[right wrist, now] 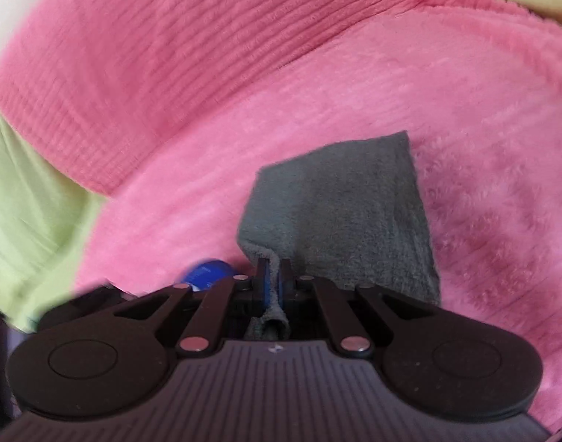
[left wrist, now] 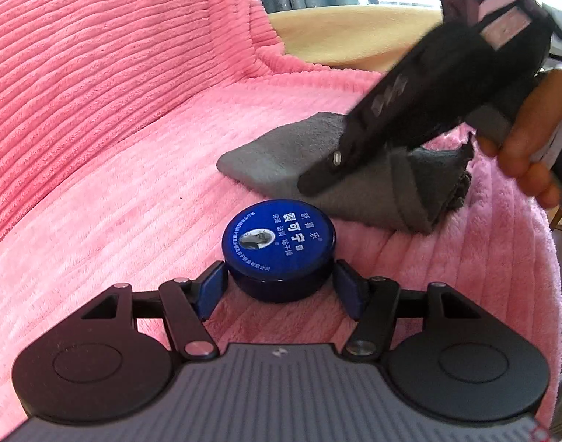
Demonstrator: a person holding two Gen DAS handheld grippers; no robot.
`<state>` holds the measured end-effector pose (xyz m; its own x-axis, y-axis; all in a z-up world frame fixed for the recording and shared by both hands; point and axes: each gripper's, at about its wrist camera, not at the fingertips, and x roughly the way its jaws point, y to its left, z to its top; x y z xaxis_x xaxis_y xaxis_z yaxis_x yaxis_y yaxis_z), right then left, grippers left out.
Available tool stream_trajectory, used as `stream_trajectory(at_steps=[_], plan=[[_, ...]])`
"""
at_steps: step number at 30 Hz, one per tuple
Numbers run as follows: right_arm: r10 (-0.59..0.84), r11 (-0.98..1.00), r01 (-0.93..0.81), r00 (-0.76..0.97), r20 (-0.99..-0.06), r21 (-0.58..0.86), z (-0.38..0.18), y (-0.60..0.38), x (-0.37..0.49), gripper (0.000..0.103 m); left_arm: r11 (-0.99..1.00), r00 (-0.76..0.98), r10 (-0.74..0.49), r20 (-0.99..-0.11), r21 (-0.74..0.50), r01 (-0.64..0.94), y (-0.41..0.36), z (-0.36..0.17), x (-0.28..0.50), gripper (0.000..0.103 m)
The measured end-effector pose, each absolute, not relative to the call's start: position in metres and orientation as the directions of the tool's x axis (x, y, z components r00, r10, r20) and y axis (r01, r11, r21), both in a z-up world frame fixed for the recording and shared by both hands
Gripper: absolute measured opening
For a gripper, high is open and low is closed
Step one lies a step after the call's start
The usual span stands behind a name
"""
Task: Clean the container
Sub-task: 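Keep wiping the tin lid with the cloth in the right tool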
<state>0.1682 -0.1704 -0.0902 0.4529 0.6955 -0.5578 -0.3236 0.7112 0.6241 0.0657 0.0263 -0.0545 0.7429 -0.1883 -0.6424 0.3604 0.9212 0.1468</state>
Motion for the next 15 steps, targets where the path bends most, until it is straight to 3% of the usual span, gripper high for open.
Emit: stream_trajectory(at_steps=[6,15], plan=[[0.779,0.624,-0.422,0.406,-0.478,0.658,-0.071,-0.166,0.16,0.004,0.921,0.751,-0.196,-0.63,0.143,0.361,0.027,-0.053,0.063,0.066],[0.789,0.607,-0.492,0.279,-0.547,0.625,-0.08,-0.148,0.161,0.004,0.915,0.745,-0.213,-0.632,0.137,0.379,0.021,-0.054,0.069,0.069]])
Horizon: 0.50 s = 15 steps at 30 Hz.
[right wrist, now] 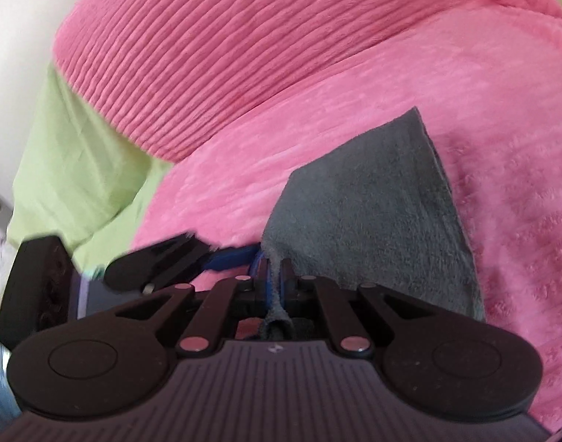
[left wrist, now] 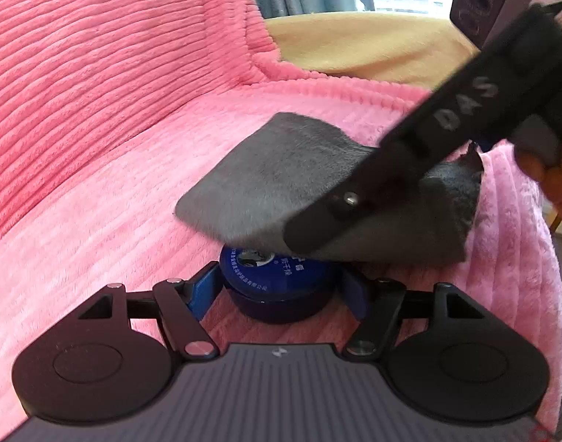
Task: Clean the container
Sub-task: 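Keep wiping the tin lid with the cloth in the right tool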
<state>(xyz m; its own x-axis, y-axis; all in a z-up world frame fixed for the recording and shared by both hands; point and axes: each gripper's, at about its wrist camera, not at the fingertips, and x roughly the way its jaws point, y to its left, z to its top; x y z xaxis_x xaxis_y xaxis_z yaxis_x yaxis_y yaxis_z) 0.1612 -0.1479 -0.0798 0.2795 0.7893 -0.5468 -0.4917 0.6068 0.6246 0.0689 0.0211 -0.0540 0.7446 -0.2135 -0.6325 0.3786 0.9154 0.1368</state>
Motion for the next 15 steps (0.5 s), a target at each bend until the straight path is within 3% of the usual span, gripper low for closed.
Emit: stream_trajectory(at_steps=[15], plan=[[0.79,0.568,-0.594,0.199,-0.58,0.569,-0.082,-0.123,0.163,0.001,0.911,0.748,-0.188,-0.637,0.172,0.376,0.016,-0.059,0.068,0.069]])
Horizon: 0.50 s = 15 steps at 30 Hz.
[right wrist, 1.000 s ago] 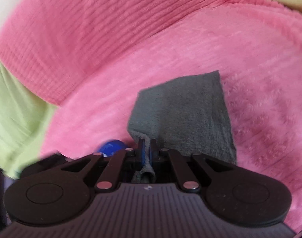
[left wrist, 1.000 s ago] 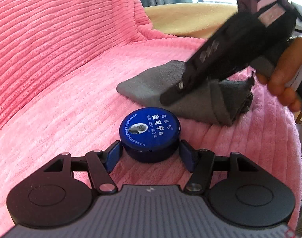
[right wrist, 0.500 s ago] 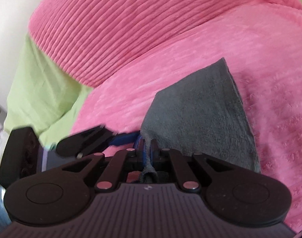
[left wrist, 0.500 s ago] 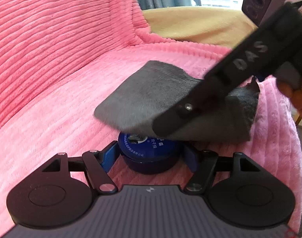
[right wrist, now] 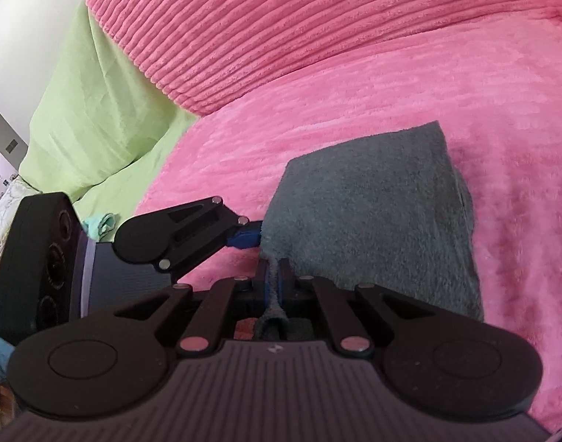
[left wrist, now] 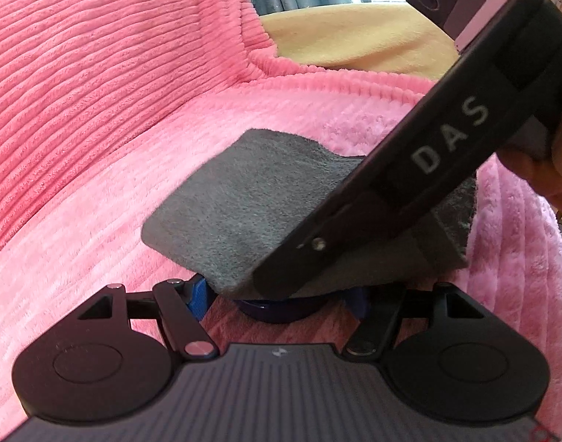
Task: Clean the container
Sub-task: 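Keep wiping the tin lid with the cloth in the right tool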
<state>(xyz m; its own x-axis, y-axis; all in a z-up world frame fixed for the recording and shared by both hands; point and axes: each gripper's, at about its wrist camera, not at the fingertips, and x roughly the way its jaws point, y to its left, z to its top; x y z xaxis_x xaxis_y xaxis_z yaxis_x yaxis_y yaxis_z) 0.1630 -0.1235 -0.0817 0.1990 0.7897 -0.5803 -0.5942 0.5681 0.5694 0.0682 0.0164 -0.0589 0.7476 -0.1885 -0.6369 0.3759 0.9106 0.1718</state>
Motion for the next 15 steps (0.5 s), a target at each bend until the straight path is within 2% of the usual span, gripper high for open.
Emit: stream_trajectory(at_steps=[10,15], plan=[[0.782,0.61,-0.528,0.281,-0.557,0.59,-0.085,-0.118,0.168,0.001,0.909,0.736,-0.207,-0.645,0.152,0.388,0.029,-0.059,0.075,0.069],[0.772,0.595,-0.599,0.24,-0.589,0.536,-0.076,-0.115,0.164,0.002,0.905,0.744,-0.202,-0.636,0.169,0.39,0.025,-0.059,0.072,0.069]])
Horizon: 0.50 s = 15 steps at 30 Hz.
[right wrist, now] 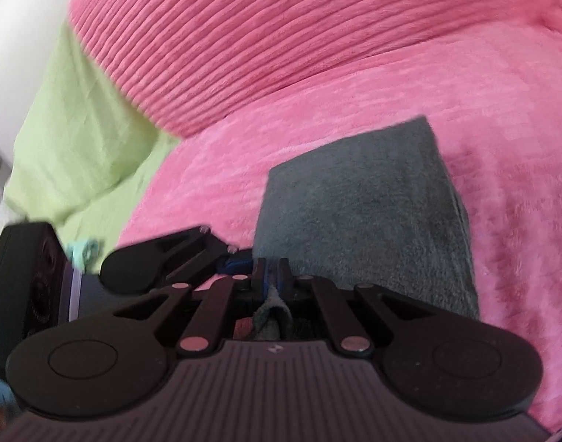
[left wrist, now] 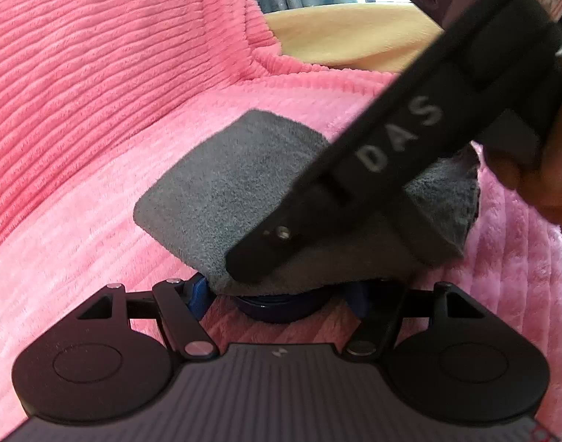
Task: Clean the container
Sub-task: 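Keep wiping the tin lid with the cloth in the right tool, then rotate the tin on its side with the left tool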
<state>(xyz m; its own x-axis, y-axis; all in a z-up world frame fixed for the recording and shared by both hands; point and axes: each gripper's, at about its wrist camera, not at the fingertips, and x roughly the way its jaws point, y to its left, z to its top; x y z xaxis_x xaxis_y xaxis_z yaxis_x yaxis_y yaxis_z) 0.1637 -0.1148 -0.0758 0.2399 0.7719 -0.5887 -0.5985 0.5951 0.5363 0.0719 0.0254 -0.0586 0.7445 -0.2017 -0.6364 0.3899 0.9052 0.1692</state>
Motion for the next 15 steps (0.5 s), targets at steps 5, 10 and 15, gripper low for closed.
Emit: stream_trajectory(at_steps=[5,10,15], plan=[[0.714,0.575,-0.729,0.225,-0.663,0.372,-0.059,-0.105,0.145,0.003,0.903,0.748,-0.2,-0.633,0.177,0.391,0.023,-0.057,0.07,0.069],[0.668,0.606,-0.747,0.291,-0.685,0.274,-0.053,-0.095,0.138,0.001,0.904,0.746,-0.199,-0.636,0.176,0.39,0.02,-0.056,0.069,0.069],[0.659,0.684,-0.664,0.384,-0.646,0.303,-0.058,-0.102,0.15,0.001,0.904,0.749,-0.189,-0.635,0.185,0.386,0.018,-0.057,0.067,0.069]])
